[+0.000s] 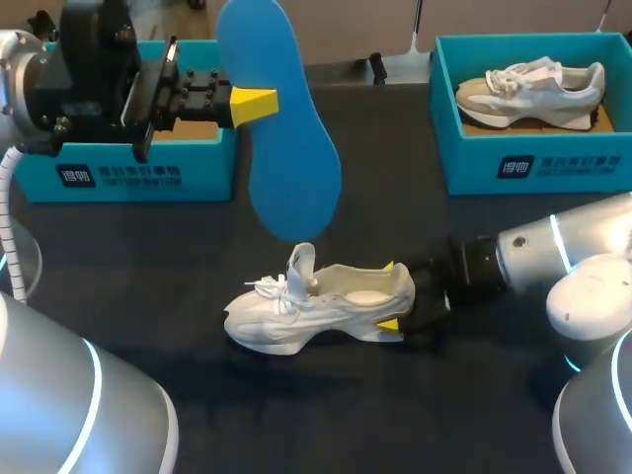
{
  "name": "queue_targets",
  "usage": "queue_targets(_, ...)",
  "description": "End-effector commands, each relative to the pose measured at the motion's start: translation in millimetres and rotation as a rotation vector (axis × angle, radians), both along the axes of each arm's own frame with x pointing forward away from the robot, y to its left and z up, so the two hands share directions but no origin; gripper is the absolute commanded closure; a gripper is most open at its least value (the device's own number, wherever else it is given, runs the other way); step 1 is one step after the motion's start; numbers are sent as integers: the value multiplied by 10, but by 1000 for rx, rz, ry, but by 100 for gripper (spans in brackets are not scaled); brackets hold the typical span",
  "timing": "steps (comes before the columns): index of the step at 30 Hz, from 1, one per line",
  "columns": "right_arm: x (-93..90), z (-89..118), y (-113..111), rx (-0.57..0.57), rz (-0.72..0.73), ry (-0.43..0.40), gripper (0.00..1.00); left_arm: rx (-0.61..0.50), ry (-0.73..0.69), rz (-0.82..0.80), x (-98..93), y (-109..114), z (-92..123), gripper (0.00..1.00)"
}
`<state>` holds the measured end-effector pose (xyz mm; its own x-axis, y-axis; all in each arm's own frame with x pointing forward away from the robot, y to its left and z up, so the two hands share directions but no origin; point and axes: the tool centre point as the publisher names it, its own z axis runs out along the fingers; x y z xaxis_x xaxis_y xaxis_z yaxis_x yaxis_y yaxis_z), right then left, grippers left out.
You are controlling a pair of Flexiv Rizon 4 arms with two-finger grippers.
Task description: Take the shoe out of the shoebox, open the shoe tongue, remove and reinsert the insole, then place the shoe into the shoebox
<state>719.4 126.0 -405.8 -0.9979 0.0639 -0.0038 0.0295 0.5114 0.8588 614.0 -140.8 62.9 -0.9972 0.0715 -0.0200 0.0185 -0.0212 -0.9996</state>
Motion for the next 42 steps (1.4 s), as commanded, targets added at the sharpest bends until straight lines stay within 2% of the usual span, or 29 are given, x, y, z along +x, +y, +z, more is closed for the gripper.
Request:
queue_targets(1,-21,196,-57,-132,-4,6,0,-1,-1,0,-2,-3,-7,100)
queue_targets(4,-13,241,-57,-223,-4,2,0,-1,-1,0,-2,-3,-7,100)
queue_targets(8,-24,291,-43,-413,-11,29,0,-1,-1,0,-2,-3,-7,100)
queue_targets(17,-66,391,-29,-634,-47,55,0,-1,-1,0,-2,-3,-7,100)
queue_targets(24,-47,456,-19,-758,-51,61,0,-1,-1,0,-2,-3,-7,100)
queue_targets(36,12,518,58,-852,-42,77,0,-1,-1,0,-2,-3,-7,100)
queue_targets(42,7,613,103,-903,-81,77,0,-1,-1,0,-2,-3,-7,100)
